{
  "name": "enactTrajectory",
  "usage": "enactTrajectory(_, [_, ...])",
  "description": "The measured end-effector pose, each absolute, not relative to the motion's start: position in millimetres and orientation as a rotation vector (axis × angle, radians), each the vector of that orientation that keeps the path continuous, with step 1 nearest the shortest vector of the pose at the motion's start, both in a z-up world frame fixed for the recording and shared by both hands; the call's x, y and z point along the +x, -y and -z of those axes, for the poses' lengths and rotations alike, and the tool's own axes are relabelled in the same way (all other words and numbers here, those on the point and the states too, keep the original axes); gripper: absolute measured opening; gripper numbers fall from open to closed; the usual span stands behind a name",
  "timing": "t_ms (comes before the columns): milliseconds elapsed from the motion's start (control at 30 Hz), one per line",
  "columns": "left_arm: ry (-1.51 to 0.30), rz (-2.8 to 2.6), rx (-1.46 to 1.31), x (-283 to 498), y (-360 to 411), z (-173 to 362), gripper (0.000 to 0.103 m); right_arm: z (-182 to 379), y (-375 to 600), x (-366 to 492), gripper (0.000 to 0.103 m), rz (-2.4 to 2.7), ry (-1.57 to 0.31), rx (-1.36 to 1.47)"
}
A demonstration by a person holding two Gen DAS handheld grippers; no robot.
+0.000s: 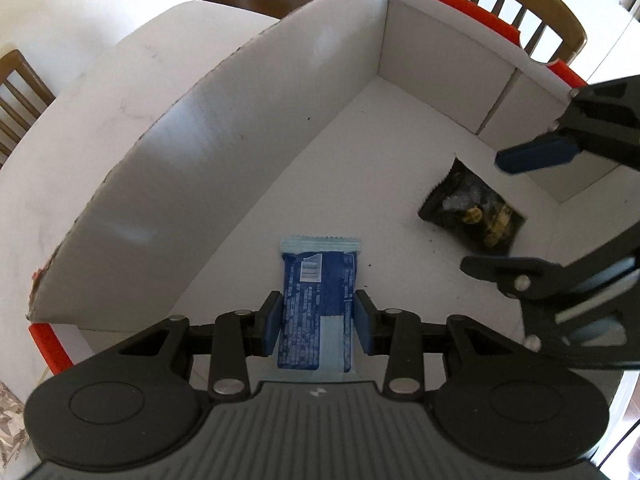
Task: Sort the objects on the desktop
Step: 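Open the right tool to drop the black packet while the left tool releases the blue bar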
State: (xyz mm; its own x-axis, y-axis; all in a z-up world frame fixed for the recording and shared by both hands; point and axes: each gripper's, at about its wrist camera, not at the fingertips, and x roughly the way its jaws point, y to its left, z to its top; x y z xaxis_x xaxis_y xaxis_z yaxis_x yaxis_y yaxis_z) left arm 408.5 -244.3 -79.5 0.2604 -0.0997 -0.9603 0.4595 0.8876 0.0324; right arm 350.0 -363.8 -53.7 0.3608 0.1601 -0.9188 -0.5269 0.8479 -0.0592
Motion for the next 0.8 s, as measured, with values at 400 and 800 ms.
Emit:
enactTrajectory(400, [-1.259,0.394,0.337,411.7,249.7,71.6,0.040,41.5,369.6,345.0,0.066,-0.466,-1.096,-0.353])
enactTrajectory(800, [-1.166,0.423,0.228,374.3,217.6,26.3,0.040,24.1,379.3,329.5,0.066,-0.467,-1.047,-0.323])
